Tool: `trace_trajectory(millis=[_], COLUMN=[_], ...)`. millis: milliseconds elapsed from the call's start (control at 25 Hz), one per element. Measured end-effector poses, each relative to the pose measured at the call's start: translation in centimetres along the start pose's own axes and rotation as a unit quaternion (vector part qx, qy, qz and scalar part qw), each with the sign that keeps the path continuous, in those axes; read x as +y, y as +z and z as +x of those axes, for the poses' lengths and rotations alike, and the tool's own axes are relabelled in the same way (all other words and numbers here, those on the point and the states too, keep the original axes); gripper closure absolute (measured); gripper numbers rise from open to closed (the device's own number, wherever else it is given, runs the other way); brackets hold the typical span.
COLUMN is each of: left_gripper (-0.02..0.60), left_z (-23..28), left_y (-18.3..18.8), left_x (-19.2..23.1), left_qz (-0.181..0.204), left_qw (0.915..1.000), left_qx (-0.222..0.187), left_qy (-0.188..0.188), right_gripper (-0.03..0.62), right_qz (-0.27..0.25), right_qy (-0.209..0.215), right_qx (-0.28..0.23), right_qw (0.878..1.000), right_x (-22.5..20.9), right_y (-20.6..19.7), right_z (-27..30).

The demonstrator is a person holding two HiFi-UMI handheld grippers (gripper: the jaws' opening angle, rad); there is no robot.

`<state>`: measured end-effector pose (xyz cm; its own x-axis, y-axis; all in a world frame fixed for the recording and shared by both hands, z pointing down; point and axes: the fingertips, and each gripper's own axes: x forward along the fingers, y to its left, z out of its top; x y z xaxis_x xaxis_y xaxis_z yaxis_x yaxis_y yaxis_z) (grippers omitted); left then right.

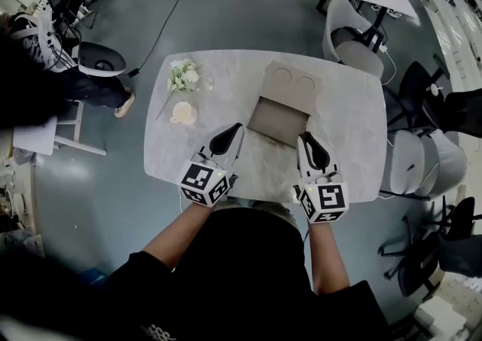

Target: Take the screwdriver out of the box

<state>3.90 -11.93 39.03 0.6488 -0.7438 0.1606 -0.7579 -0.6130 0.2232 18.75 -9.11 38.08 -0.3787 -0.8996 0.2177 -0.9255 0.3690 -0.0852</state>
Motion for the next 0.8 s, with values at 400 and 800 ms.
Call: trace_trajectory(millis=[400, 800], left_gripper=[0.565, 0.565], left_z=[-3.6, -3.5], left_y=[2.0, 3.6], left_x=[2.6, 4.3], left_qz=[0.01, 0.017], left_qw=[0.9996, 0.999], left_qx=[-0.009, -0.023], left_qy=[-0.026, -0.033], right_gripper=[0.536, 0.536], right_qz=[-0.002, -0.02], right_qy=[-0.061, -0.063], right_qx=[-0.023, -0.031], right_qw=[0.998, 0.997], right_x=[3.7, 5.5], right_y=[1.6, 2.8], right_z=[-0.7, 0.3])
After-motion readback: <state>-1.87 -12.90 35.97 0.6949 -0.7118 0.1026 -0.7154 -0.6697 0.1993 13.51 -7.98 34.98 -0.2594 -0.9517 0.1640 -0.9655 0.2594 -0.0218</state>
